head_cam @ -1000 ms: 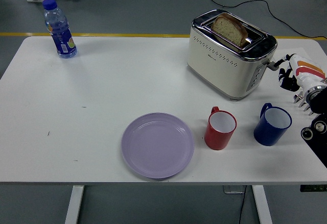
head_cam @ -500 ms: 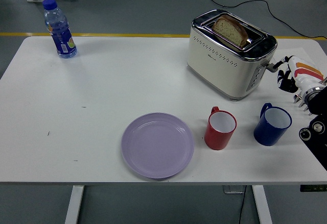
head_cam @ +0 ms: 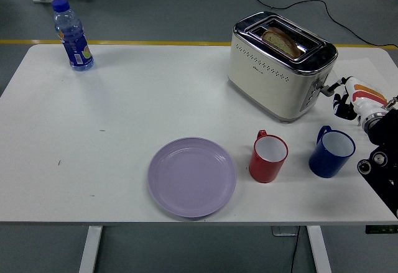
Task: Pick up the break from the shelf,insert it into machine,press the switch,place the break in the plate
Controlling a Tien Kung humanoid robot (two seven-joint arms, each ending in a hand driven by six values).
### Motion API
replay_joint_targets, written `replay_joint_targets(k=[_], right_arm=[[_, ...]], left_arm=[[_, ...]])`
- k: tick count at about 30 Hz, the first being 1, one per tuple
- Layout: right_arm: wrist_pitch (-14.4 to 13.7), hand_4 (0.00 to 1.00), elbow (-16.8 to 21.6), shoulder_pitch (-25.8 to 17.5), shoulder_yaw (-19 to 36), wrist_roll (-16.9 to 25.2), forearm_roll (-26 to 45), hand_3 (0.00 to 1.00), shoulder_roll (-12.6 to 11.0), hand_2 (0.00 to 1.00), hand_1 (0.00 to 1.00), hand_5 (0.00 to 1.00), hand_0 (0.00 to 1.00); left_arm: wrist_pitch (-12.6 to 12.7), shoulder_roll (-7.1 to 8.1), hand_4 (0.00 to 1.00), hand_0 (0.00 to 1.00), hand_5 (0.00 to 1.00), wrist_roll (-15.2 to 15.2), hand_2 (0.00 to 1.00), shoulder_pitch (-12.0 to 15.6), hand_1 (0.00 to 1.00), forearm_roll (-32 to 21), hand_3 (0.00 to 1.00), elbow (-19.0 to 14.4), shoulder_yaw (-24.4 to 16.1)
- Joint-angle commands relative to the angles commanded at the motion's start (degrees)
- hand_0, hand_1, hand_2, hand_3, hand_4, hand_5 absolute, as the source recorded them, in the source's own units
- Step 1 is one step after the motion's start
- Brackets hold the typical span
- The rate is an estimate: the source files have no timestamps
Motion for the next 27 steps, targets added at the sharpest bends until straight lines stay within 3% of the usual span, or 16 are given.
replay_joint_targets(k=[27], right_arm=[[0.0,0.382,-3.7,1.2,-2.5,0.1,0.2,0.612,1.4,0.238,0.140,0.002,0.268]], left_arm=[[0.0,-0.01,0.287,0.681,0.832,0.0,0.677,-0.2,0.691,-0.1,0.560,0.0,0.0]])
